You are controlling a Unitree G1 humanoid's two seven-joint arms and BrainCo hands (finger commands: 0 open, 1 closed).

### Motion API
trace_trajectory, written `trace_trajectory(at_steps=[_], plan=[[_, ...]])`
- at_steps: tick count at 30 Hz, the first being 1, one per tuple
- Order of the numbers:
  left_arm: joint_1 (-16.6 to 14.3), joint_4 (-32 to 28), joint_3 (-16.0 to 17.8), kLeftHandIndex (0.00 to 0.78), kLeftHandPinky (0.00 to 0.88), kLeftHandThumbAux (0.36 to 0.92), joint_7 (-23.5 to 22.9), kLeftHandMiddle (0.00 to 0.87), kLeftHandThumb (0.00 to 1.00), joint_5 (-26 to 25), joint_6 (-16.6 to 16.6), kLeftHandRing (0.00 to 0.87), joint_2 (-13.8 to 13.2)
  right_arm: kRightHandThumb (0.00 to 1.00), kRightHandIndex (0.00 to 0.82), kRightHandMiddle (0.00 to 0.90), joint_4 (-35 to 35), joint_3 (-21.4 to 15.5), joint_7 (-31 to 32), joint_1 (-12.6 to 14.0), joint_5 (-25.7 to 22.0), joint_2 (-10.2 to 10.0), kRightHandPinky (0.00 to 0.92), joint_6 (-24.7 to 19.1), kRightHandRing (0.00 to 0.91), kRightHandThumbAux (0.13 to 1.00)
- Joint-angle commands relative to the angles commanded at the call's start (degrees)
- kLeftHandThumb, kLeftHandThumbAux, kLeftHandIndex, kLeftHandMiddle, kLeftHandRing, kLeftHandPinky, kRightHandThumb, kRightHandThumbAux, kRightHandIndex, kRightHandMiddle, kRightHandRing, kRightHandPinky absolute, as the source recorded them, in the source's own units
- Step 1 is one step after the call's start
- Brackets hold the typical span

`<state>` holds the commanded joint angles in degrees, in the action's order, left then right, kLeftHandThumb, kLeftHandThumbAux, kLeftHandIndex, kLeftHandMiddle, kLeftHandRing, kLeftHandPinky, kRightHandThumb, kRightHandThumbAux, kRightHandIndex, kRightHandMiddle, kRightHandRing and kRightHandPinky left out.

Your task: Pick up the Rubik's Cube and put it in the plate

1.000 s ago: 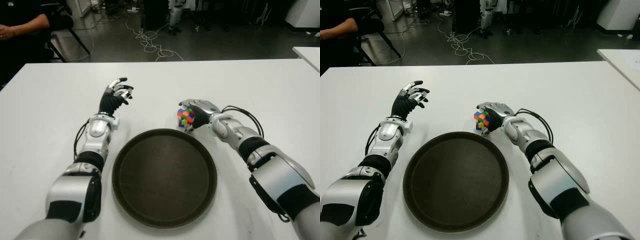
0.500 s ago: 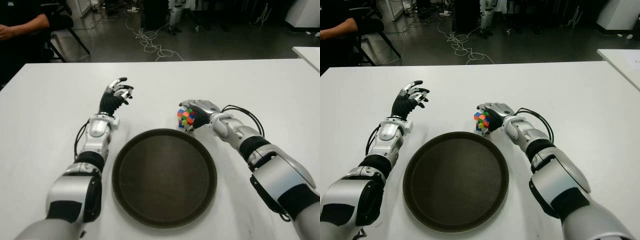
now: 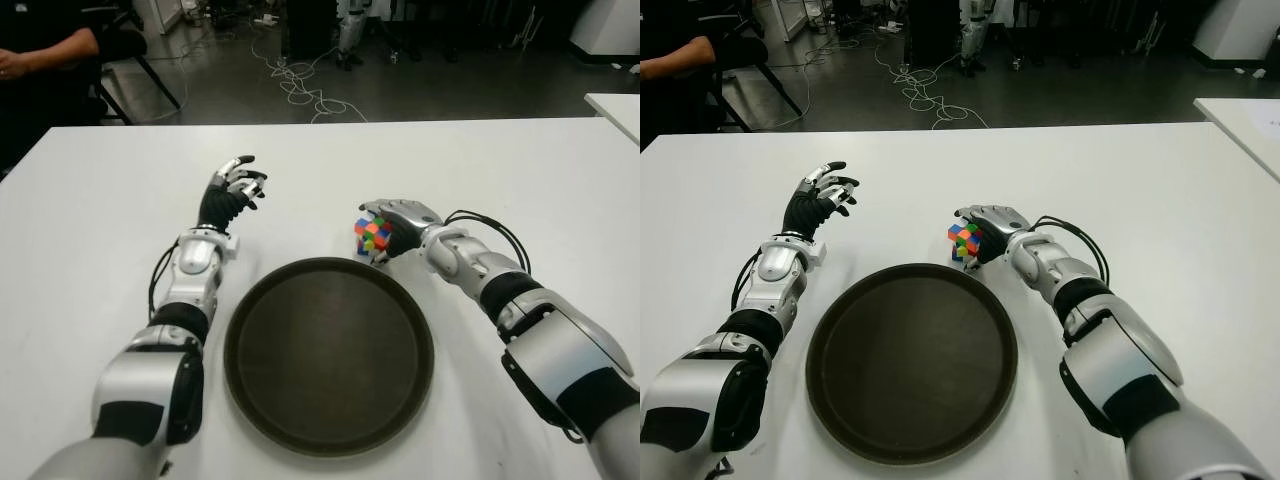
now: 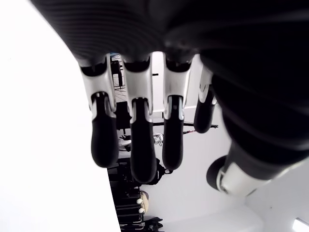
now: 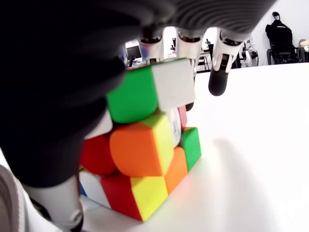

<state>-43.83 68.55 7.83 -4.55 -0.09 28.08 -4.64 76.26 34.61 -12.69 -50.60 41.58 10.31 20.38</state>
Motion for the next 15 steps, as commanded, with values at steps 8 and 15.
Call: trace_trajectory(at_steps=[8,15], plan=[[0.06,-0.06,-0.21,0.222,0.562,0.717,0.63,0.394,0.302,0.36,0.08,0.495,-0.06,0.433,0.313,0.283,-0.36,-1.89,-8.8,0.51,-1.12,-0.53,0.349,-2.94,0.302,0.803],[0.1,-0.09,-0.31,0.216,0.561,0.699,0.61,0.386,0.307,0.37,-0.02,0.494,-0.15,0.684,0.407,0.4,-0.59,-4.51,-14.45,0.68,-2.53,-1.22,0.496,-5.13,0.425,0.738]])
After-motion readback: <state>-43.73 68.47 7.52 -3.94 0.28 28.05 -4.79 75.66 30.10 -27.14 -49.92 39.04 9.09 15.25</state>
